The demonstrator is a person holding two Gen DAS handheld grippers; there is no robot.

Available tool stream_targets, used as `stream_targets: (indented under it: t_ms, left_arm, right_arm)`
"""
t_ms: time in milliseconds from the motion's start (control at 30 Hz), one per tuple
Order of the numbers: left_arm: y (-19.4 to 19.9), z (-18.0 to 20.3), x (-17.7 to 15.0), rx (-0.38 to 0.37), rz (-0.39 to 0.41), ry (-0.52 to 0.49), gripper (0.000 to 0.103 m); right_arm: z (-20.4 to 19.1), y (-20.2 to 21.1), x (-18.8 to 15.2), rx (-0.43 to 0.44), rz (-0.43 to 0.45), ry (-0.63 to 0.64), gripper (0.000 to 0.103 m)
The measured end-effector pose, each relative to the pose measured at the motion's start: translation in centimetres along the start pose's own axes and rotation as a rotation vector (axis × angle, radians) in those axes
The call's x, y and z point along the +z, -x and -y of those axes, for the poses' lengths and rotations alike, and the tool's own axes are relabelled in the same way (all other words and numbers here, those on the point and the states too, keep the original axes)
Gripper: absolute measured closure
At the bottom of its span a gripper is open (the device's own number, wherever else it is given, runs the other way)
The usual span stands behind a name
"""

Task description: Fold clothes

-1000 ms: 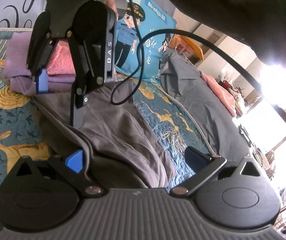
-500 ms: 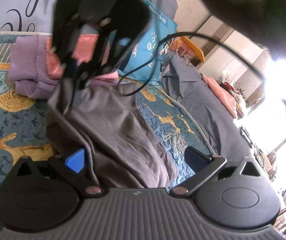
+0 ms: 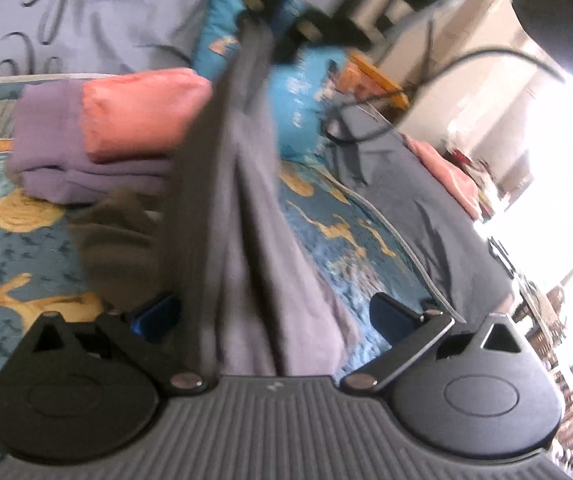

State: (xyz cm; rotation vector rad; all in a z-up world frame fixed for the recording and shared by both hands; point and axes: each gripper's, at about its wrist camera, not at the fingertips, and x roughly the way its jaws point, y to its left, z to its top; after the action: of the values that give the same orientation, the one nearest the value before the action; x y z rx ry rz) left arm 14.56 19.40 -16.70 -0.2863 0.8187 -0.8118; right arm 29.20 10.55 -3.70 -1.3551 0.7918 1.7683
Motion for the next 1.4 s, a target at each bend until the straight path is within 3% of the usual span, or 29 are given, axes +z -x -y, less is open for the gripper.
stream_targets:
  t_ms: [100,167,200,233,267,300,400,667,733,867,1000,1067,1100,1167,1200,1400]
  left_arm:
    - [-0.8,1.6,-0.5,-0.001,-0.046,-0.065,0.003]
    - [-1.5,2.2,-0.9,0.052,-0.101,-0.104,0.019]
    - [-1.8,1.9,-1.1,0.071,-0.121,-0.093,0.033]
    - [-2.0,1.7,-1.3,0.088,-0.141,-0.082,0.054]
    - [-2.0,1.2,-1.5,0.086,-0.148,-0.057,0.063]
    - [-2.0,0.7,-1.6,0.085,-0.155,-0.032,0.071]
    - [-1.9,-0.9,-2.0,0.08,-0.175,0.044,0.08]
    - [-3.1,-5.0,-3.0,0.079,-0.271,0.233,0.08]
    - [-3.4,-5.2,-3.1,0.088,-0.287,0.236,0.08]
    - [-3.8,-5.0,-3.1,0.115,-0.303,0.199,0.078]
    - [-3.7,-5.7,-3.1,0.098,-0.309,0.228,0.078]
    - [-3.5,-5.9,-2.9,0.089,-0.309,0.238,0.076]
    - [-3.4,-5.9,-2.9,0.08,-0.307,0.241,0.071]
    - [-3.0,-6.0,-2.7,0.064,-0.301,0.243,0.062]
    - [-2.9,-6.0,-2.7,0.062,-0.297,0.242,0.056]
    - [-3.3,-5.2,-2.2,0.093,-0.305,0.212,0.052]
  right_arm:
    - [-0.1,-0.2,-0.1,-0.043,0.007,-0.014,0.098]
    - [0.1,-0.6,-0.1,-0.058,0.008,-0.021,0.098]
    - [0.2,-0.8,-0.2,-0.065,0.009,-0.024,0.098]
    - [0.3,-1.1,-0.2,-0.073,0.01,-0.028,0.098]
    - [0.4,-1.3,-0.3,-0.08,0.01,-0.031,0.098]
    - [0.5,-1.5,-0.3,-0.088,0.011,-0.034,0.098]
    - [0.8,-2.2,-0.4,-0.11,0.013,-0.045,0.098]
    - [2.4,-5.6,-0.8,-0.164,-0.005,-0.087,0.095]
    - [3.2,-7.0,-0.9,-0.184,-0.009,-0.118,0.094]
    - [4.6,-8.7,-1.3,-0.266,-0.031,-0.201,0.074]
    - [4.0,-7.0,-2.0,-0.368,-0.01,-0.305,0.071]
    - [3.2,-5.6,-2.4,-0.433,0.01,-0.357,0.063]
    - [2.8,-4.8,-2.6,-0.465,0.021,-0.383,0.06]
    - [1.6,-2.9,-3.5,-0.531,0.047,-0.508,0.039]
    - [0.7,-2.1,-4.3,-0.547,0.072,-0.588,0.035]
    - [-6.9,0.3,-12.2,-0.556,0.285,-1.001,0.031]
